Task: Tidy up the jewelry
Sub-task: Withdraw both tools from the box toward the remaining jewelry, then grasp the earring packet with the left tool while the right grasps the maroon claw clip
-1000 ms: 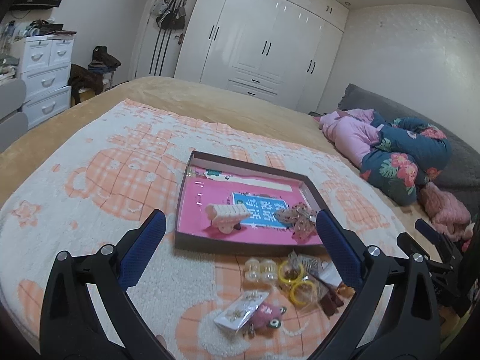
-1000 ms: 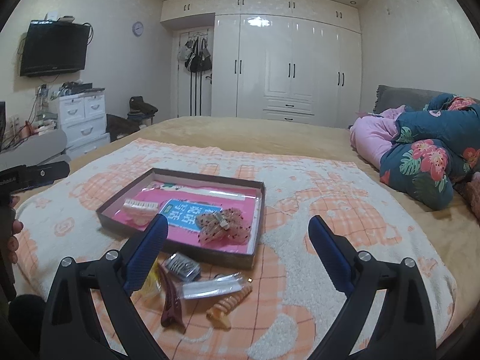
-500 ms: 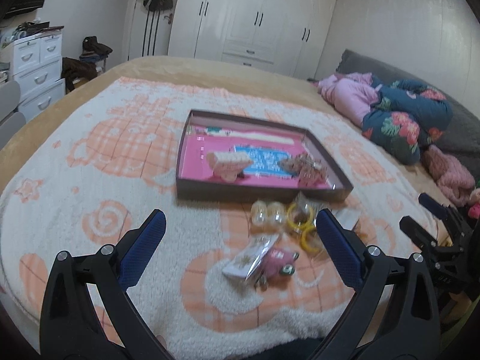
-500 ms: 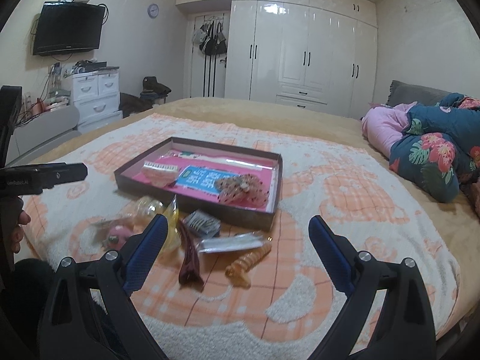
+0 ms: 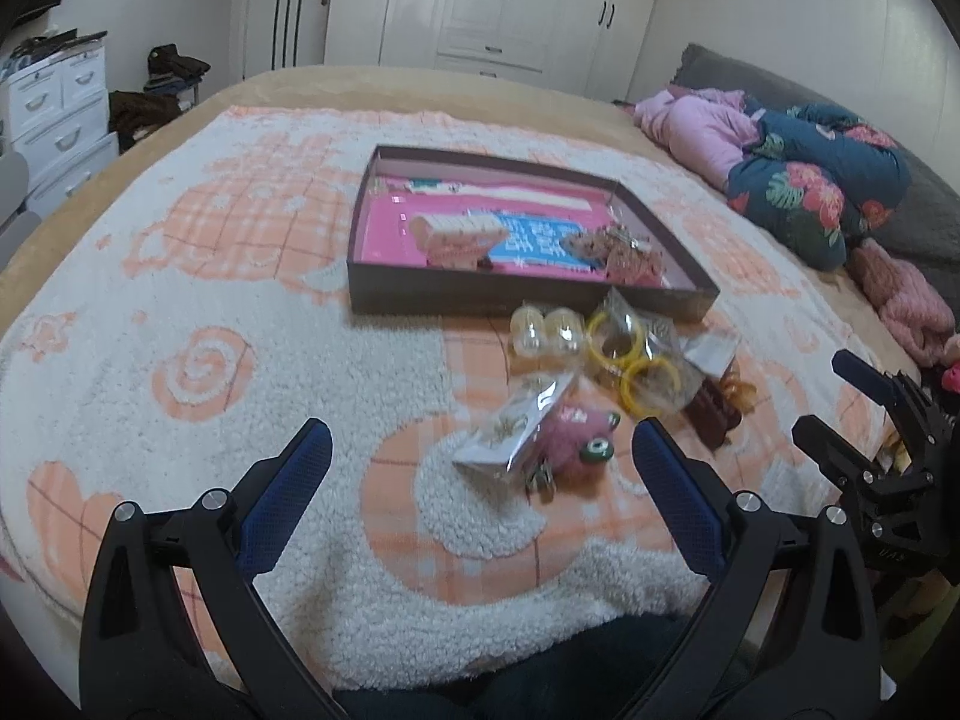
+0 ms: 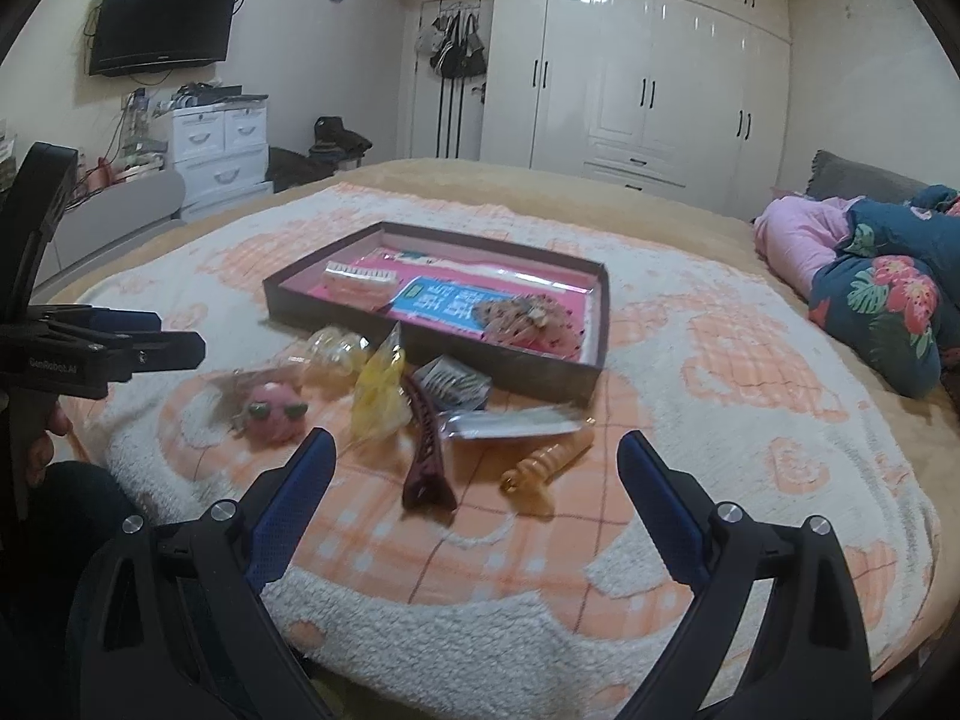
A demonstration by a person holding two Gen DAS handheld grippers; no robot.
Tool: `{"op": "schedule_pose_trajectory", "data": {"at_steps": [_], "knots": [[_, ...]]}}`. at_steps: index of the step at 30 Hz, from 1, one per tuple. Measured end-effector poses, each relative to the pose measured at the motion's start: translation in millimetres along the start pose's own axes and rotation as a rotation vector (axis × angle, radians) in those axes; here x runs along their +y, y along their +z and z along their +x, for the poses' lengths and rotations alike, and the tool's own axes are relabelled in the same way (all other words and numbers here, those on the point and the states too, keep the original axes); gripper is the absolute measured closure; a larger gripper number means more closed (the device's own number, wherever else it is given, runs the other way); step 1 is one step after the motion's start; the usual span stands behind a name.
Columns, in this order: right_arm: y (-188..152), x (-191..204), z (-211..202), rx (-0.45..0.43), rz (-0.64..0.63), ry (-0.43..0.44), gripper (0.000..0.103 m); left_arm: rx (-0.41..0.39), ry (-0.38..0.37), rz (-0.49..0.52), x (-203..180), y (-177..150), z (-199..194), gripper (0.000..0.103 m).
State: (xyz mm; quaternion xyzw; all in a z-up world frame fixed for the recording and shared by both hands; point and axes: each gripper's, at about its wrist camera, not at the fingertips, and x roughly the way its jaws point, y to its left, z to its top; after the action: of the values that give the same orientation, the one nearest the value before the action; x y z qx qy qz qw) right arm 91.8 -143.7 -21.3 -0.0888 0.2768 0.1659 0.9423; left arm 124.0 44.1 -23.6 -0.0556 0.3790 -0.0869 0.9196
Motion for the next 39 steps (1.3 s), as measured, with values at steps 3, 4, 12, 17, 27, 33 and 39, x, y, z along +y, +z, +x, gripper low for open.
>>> {"op": "schedule_pose_trajectory", "data": {"at_steps": [3, 4, 12, 17, 27, 33, 39], "knots": [[-1, 0, 3, 0.014, 0.011, 0.011, 0.011, 0.027, 0.004, 0.004, 1, -3, 6, 0.011], [-2, -1, 4, 0.017, 0.014, 0.014, 0.011, 0.034, 0.005, 0.003, 1, -4, 8, 0.011], [-6, 0, 13, 0.046, 0.006, 0.044, 0.011, 0.091, -0.007, 0.001, 4, -5, 23, 0.035], [-5, 11, 28, 0.079, -0.031, 0.072, 0.019, 0.096, -0.032, 0.018, 0, -1, 30, 0.049], [-4, 14, 65, 0.164, -0.042, 0.073, 0.057, 0.12, -0.088, 0.0, 7, 10, 46, 0.063], [-3, 14, 85, 0.205, -0.033, 0.082, 0.076, 0.111, -0.1, -0.004, 11, 18, 49, 0.071], [-1, 18, 98, 0.214, -0.039, 0.077, 0.079, 0.12, -0.125, -0.017, 17, 23, 56, 0.073]]}}
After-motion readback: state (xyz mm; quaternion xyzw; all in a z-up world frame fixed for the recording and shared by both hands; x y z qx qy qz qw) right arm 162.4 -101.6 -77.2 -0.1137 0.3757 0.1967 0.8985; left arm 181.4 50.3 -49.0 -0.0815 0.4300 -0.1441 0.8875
